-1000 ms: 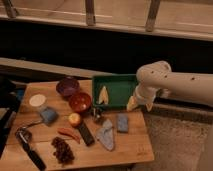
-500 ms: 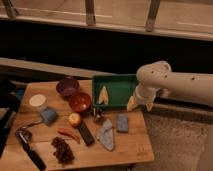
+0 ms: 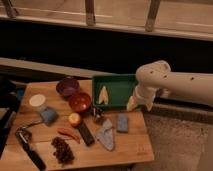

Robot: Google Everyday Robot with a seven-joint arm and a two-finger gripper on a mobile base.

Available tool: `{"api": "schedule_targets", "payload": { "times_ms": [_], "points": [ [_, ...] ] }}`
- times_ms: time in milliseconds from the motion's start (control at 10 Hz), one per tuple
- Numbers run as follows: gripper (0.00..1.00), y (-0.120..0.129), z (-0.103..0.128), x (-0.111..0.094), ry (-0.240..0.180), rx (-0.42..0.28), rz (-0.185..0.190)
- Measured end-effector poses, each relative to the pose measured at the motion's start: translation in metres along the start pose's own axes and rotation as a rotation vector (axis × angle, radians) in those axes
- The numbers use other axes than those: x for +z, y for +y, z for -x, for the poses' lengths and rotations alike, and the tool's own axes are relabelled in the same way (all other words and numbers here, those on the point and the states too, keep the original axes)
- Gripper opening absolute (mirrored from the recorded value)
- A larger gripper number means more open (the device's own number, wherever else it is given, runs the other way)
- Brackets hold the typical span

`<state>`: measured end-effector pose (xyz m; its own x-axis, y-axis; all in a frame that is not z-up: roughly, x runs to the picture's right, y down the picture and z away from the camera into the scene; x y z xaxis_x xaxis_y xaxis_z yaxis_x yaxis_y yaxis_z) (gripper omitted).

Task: Wipe table surface with brush

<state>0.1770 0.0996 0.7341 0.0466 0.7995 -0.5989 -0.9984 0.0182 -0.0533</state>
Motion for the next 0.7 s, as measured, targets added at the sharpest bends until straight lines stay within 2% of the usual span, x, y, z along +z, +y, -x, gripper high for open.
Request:
{"api": "schedule_targets", "payload": {
  "times_ms": [100, 300, 700],
  "points": [
    [0.68, 0.011, 0.002, -0.002, -0.006, -0.047, -0.010],
    [0.68, 0.053, 0.007, -0.010, -0.012, -0.164, -0.032],
    [0.68, 0.170, 0.005, -0.020, -0.017, -0.396, -0.039]
  ]
}}
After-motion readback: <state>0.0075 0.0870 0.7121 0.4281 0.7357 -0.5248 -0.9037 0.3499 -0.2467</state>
